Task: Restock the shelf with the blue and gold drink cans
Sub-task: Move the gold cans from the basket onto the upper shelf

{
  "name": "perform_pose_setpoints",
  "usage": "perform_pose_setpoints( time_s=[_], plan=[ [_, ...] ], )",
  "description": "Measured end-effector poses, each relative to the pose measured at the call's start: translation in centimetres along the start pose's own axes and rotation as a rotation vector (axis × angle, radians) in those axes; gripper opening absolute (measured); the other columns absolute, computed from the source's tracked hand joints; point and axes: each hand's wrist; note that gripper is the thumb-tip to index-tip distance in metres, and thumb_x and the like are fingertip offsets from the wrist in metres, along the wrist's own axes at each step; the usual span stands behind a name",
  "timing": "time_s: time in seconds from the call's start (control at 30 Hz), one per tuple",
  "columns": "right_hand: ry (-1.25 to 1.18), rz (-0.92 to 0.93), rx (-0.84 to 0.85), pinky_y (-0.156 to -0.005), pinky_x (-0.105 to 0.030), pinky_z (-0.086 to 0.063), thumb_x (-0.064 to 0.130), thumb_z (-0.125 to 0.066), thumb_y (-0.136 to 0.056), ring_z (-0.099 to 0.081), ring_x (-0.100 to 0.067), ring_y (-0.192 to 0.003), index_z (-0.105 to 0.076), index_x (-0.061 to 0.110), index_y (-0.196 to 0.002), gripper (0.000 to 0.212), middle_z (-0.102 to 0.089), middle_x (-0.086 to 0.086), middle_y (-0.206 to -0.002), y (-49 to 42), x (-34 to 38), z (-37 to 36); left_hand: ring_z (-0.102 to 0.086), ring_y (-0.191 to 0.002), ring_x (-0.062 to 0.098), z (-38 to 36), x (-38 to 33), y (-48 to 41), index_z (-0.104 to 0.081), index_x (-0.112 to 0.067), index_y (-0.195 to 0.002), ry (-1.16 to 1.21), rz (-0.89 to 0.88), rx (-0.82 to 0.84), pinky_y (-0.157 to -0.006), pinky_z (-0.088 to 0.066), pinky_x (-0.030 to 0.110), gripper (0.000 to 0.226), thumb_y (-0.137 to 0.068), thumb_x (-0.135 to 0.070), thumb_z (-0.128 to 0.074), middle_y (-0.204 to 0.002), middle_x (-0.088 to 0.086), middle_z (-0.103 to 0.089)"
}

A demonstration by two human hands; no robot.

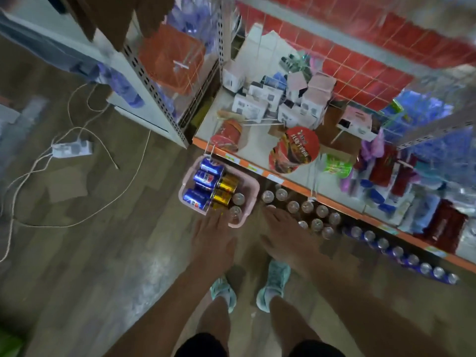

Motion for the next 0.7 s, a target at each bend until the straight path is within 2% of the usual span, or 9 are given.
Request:
perform_pose_setpoints(
  time_s=[0.07,0.17,0.3,0.4,0.47,0.57,0.63,0.7],
  plan=[
    [-0.023,-0.003,0.002,-0.103,-0.039,-0.039,0.036,-0.057,-0.096,-0.04,-0.029,-0.137,-0.032,0.016,-0.148,0.061,-0.037,-0.004,-0.151,-2.9,-0.6,-3.3,-0.056,-0.126,0.034,-3.0,1.8,-1.8,-0.052,-0.012,-0.134,-0.003,-0.005,-0.02,-0.101,-0.047,0.047,0.067,-0.075,-0.028,-0.081,-0.137,0.011,-0.058],
    [-0.071,-0.01,0.003,-0.111,-0.04,-0.038,0.036,-0.057,-0.097,-0.037,-0.025,-0.141,-0.03,0.019,-0.153,0.065,-0.037,-0.002,-0.155,-7.7,-2.9,-9.5,-0.058,-0.125,0.031,-9.5,4.9,-4.6,-0.055,-0.013,-0.132,-0.009,0.005,-0.043,-0.1,-0.048,0.043,0.067,-0.074,-0.03,-0.084,-0.135,0.008,-0.06],
    [-0.073,0.004,-0.017,-0.106,-0.041,-0.043,0.04,-0.059,-0.095,-0.038,-0.024,-0.139,-0.034,0.022,-0.151,0.064,-0.041,0.0,-0.151,-14.1,-7.4,-19.3,-0.051,-0.128,0.027,-20.1,10.0,-7.9,-0.05,-0.014,-0.139,-0.01,0.004,-0.01,-0.104,-0.042,0.04,0.066,-0.082,-0.033,-0.076,-0.14,0.005,-0.054],
    [-0.056,0.046,-0.002,-0.102,-0.042,-0.046,0.041,-0.06,-0.094,-0.041,-0.024,-0.136,-0.035,0.021,-0.15,0.064,-0.042,0.0,-0.148,-18.5,-11.2,-25.3,-0.054,-0.122,0.03,-27.7,13.4,-10.4,-0.056,-0.011,-0.134,-0.047,-0.023,0.038,-0.101,-0.038,0.038,0.065,-0.077,-0.029,-0.08,-0.135,0.008,-0.057],
    [-0.028,0.104,-0.007,-0.094,-0.044,-0.052,0.04,-0.06,-0.094,-0.048,-0.026,-0.129,-0.038,0.021,-0.144,0.059,-0.046,-0.001,-0.143,-21.2,-13.3,-28.2,-0.056,-0.124,0.035,-32.1,15.4,-11.9,-0.06,-0.006,-0.132,-0.1,-0.06,0.043,-0.104,-0.039,0.041,0.068,-0.071,-0.024,-0.085,-0.134,0.014,-0.06],
    [-0.014,0.198,-0.054,-0.101,-0.036,-0.047,0.035,-0.063,-0.095,-0.05,-0.023,-0.128,-0.04,0.017,-0.145,0.059,-0.051,-0.003,-0.141,-25.2,-15.5,-30.9,-0.052,-0.133,0.038,-36.4,17.5,-14.3,-0.06,-0.006,-0.133,-0.157,-0.099,0.024,-0.11,-0.042,0.05,0.072,-0.068,-0.021,-0.086,-0.141,0.016,-0.058],
    [0.026,0.248,-0.111,-0.102,-0.034,-0.046,0.033,-0.065,-0.094,-0.05,-0.023,-0.127,-0.041,0.015,-0.145,0.059,-0.052,-0.004,-0.14,-28.1,-16.3,-31.8,-0.052,-0.133,0.037,-38.5,18.6,-15.7,-0.061,-0.006,-0.133,-0.227,-0.144,-0.026,-0.112,-0.037,0.048,0.076,-0.063,-0.023,-0.088,-0.141,0.015,-0.058],
    [0.059,0.266,-0.149,-0.099,-0.038,-0.051,0.03,-0.067,-0.092,-0.049,-0.025,-0.127,-0.043,0.013,-0.143,0.059,-0.05,-0.006,-0.14,-30.7,-16.9,-32.3,-0.053,-0.13,0.039,-39.8,19.1,-17.1,-0.063,-0.004,-0.131,-0.298,-0.211,-0.093,-0.115,-0.03,0.044,0.072,-0.067,-0.03,-0.084,-0.137,0.016,-0.061]
  ],
)
Point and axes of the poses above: each hand's wrist, its own y-axis away from the middle knuckle, its own z-axis out of the back of the hand, x = y × z
